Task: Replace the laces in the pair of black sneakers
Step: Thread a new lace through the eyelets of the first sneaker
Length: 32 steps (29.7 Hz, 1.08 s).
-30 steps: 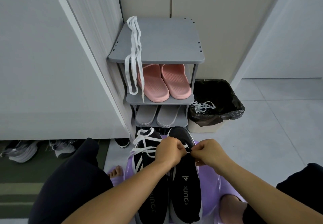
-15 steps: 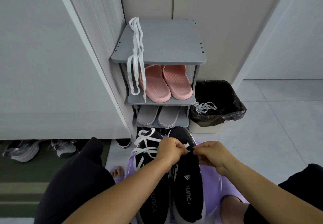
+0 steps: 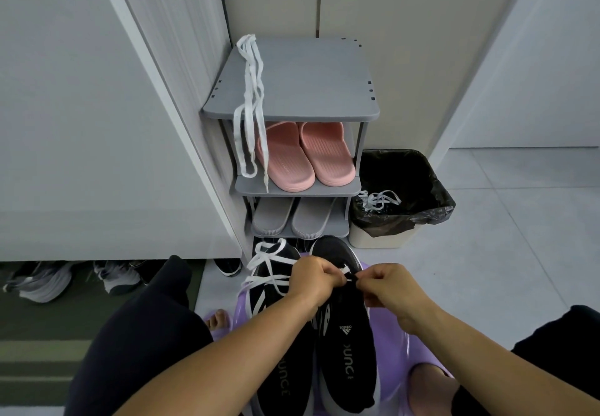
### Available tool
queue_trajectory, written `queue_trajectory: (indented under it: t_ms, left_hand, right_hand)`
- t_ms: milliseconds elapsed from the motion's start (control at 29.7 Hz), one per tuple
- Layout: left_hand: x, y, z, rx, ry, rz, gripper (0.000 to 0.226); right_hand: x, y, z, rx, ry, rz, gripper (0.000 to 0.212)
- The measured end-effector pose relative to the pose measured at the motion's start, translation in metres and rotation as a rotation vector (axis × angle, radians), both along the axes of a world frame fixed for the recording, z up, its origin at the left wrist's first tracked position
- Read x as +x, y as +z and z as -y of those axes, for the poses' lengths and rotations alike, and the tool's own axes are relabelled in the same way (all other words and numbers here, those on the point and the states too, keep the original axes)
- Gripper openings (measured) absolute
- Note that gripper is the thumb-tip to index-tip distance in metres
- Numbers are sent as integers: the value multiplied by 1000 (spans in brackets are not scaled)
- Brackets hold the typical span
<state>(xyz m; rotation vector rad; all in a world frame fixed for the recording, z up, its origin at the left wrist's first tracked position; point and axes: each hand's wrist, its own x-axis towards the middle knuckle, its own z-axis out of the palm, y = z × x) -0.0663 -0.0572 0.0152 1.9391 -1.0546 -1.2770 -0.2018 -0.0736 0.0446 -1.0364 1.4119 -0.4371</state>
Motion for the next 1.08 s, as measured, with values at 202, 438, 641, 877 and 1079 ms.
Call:
queue_trajectory:
  t_ms: [202,438,641,877,1079]
  left_hand:
    - [0,1,0,-38,-27,76,6]
    - [-4,1,0,-96,-179,295,8]
    - [-1,2,0,-117,-275,427,14]
    - [5,4,1,-129,-253,288,12]
    - [5,5,-1,-128,-239,258,11]
  right_hand:
    - [2,-3,3,-40,-7,-59,19]
    - [0,-11,-7,-27,-157,62,21]
    - [2,-12,-8,-78,-43,34,15]
    - [-4,-14,-1,-65,-42,54,7]
    - [0,-10,1,-13,160,-117,24]
